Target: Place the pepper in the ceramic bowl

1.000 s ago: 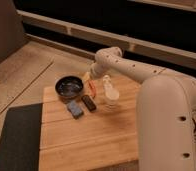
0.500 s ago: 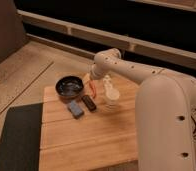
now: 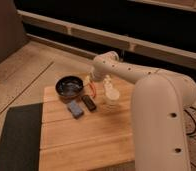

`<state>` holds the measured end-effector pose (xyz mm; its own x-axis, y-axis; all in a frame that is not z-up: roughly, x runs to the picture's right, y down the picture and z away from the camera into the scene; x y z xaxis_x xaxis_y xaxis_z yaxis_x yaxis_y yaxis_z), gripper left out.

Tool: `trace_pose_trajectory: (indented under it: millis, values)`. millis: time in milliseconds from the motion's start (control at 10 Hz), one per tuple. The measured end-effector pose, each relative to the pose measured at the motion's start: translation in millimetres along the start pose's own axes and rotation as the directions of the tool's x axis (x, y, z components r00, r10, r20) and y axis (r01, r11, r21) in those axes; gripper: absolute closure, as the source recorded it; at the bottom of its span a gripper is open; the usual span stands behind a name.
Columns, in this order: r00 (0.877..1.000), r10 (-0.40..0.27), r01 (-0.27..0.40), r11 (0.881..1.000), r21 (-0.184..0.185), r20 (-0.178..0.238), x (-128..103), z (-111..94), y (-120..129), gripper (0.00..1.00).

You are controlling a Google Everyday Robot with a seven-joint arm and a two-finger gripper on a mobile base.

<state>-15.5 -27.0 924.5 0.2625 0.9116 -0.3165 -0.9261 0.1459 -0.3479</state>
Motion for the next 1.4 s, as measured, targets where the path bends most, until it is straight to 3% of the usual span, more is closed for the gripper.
trace_pose_trajectory:
  millis: [200, 600, 900, 1400]
  values:
    - [1.000, 0.012, -0.012, 0.999, 0.030, -0.018, -2.8, 4.6, -11.6, 0.35]
    - [0.997, 0.065, -0.063, 0.997, 0.047, -0.033, -10.6, 14.2, -31.7, 0.35]
    - [0.991, 0.095, -0.090, 0.994, 0.057, -0.091, 1.1, 36.2, -40.5, 0.35]
    - [0.983, 0.070, -0.063, 0.997, 0.042, -0.173, 8.0, 68.1, -31.6, 0.35]
